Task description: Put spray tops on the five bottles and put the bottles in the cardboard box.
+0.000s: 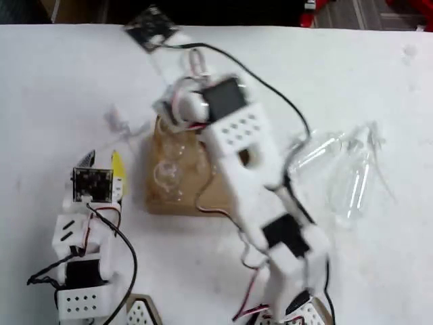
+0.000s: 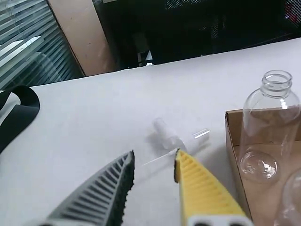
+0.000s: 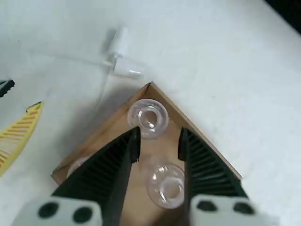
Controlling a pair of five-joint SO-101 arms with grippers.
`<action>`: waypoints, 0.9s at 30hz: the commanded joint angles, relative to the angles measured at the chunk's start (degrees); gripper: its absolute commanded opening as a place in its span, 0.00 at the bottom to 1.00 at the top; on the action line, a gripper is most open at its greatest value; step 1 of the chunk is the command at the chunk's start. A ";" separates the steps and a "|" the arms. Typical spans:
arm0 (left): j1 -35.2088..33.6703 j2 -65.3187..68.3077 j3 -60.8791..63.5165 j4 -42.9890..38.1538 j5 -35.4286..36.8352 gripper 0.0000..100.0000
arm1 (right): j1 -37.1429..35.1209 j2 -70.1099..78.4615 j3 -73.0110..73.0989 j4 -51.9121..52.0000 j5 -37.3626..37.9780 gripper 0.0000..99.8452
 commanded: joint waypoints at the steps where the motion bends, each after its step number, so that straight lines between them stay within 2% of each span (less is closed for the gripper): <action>1: -1.10 -0.66 0.00 0.26 -0.26 0.13 | -1.19 11.74 -16.53 5.05 -6.95 0.11; 7: -0.92 -0.66 0.00 0.35 -0.26 0.13 | -1.10 21.67 -27.16 10.33 -10.81 0.11; 27: -0.92 -0.66 0.00 0.35 -0.26 0.13 | -0.22 23.78 -21.10 10.33 -11.60 0.11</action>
